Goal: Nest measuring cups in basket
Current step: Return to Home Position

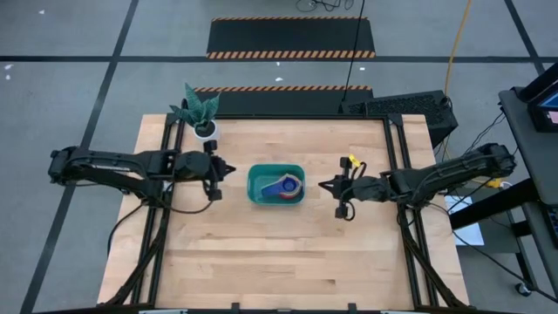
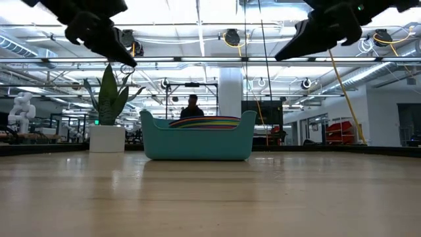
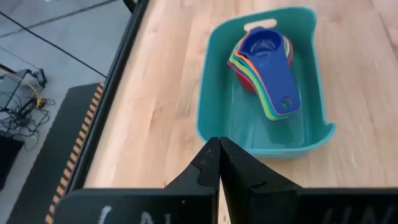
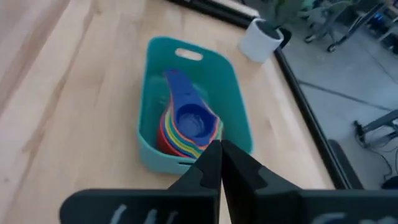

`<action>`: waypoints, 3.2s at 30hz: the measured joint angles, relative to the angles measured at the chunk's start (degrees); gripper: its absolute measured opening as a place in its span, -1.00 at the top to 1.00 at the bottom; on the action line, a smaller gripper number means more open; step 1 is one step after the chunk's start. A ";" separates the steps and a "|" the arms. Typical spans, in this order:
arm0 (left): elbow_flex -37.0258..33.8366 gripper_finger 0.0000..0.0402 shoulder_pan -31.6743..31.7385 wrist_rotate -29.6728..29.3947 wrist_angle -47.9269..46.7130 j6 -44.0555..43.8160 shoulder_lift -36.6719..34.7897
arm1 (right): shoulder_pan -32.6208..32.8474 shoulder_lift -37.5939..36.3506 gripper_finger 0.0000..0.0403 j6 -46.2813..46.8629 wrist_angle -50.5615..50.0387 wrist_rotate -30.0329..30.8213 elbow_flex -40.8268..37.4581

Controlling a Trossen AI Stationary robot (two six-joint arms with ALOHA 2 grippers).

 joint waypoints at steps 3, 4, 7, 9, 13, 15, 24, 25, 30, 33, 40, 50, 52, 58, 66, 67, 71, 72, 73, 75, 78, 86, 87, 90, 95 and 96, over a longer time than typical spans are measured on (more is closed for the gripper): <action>-3.55 0.95 0.02 0.02 2.23 0.34 -3.61 | -0.79 -2.95 1.00 -1.80 4.73 -3.01 -3.70; -4.71 0.95 0.02 0.02 3.92 0.55 -4.65 | -0.97 -4.06 1.00 -2.39 5.86 -4.18 -4.96; -8.28 0.95 0.02 0.04 8.58 1.38 -7.31 | -1.63 -7.24 1.00 -4.54 11.19 -7.58 -8.70; -10.16 0.95 0.02 0.04 11.07 1.64 -8.37 | -1.97 -9.44 1.00 -5.80 14.10 -10.11 -11.32; -12.45 0.95 0.02 0.07 14.04 1.61 -9.31 | -3.09 -13.36 1.00 -7.09 19.29 -13.91 -15.90; -12.91 0.95 0.02 0.15 14.05 1.61 -9.45 | -3.61 -15.26 1.00 -7.47 22.04 -15.05 -17.97; -12.90 0.95 0.00 1.63 16.43 2.80 -9.61 | -5.89 -24.17 1.00 -7.46 25.60 -15.05 -26.06; -12.90 0.95 0.00 1.64 16.62 2.91 -9.61 | -6.04 -25.12 1.00 -7.46 25.57 -15.05 -26.72; -12.90 0.95 0.00 1.76 16.70 2.35 -9.61 | -6.06 -29.26 1.00 -7.16 25.47 -15.24 -28.86; -12.90 0.95 0.00 1.97 16.73 2.38 -9.61 | -6.06 -31.30 1.00 -7.07 24.44 -17.84 -29.26; -12.90 0.95 0.00 2.01 16.73 1.57 -9.61 | -6.05 -35.46 1.00 -7.05 22.50 -19.43 -29.53; -12.88 0.95 0.00 2.01 16.72 1.52 -9.59 | -6.04 -41.57 1.00 -5.78 15.94 -19.44 -29.53; -12.88 0.95 0.00 2.02 16.72 2.05 -9.59 | -6.04 -42.79 1.00 -5.76 15.15 -19.44 -29.53; -12.86 0.95 0.00 2.02 17.19 3.32 -9.59 | -6.04 -46.14 1.00 -4.76 12.74 -19.42 -30.53; -12.86 0.95 0.00 2.01 17.52 3.59 -9.59 | -6.05 -51.08 1.00 -4.97 14.86 -16.16 -35.73; -12.86 0.95 0.00 2.01 17.54 3.61 -9.59 | -6.06 -51.66 1.00 -5.35 14.81 -16.09 -36.11; -12.86 0.95 0.00 2.02 17.56 3.85 -9.59 | -6.06 -54.05 1.00 -5.74 13.91 -16.23 -36.66; -12.86 0.95 0.00 2.01 17.56 3.93 -9.59 | -6.06 -54.67 1.00 -5.60 13.27 -16.35 -36.66; -12.86 0.95 0.00 2.01 17.56 3.93 -9.59 | -6.06 -55.21 1.00 -5.49 12.55 -16.36 -36.67; -12.86 0.95 0.00 2.02 17.56 3.93 -9.59 | -6.06 -56.62 1.00 -5.37 11.58 -16.39 -36.68; -12.86 0.95 0.00 2.02 17.56 3.91 -9.59 | -6.06 -59.11 1.00 -5.37 9.97 -16.45 -36.70; -12.86 0.95 0.00 2.01 17.50 3.88 -9.56 | -6.08 -60.59 1.00 -4.23 8.74 -19.56 -36.72; -12.86 0.95 -0.02 2.01 17.51 3.88 -9.56 | -6.08 -60.59 1.00 -4.23 8.74 -19.55 -36.72; -12.86 0.95 -0.07 2.03 17.53 3.56 -9.56 | -6.11 -60.56 1.00 -4.23 8.65 -19.53 -36.72; -12.86 0.95 -0.06 2.03 17.56 3.54 -9.56 | -6.14 -60.56 1.00 -4.18 8.29 -19.31 -38.71; -12.86 0.95 -0.06 2.03 17.65 3.54 -9.56 | -6.53 -60.22 1.00 -3.97 8.25 -19.46 -38.75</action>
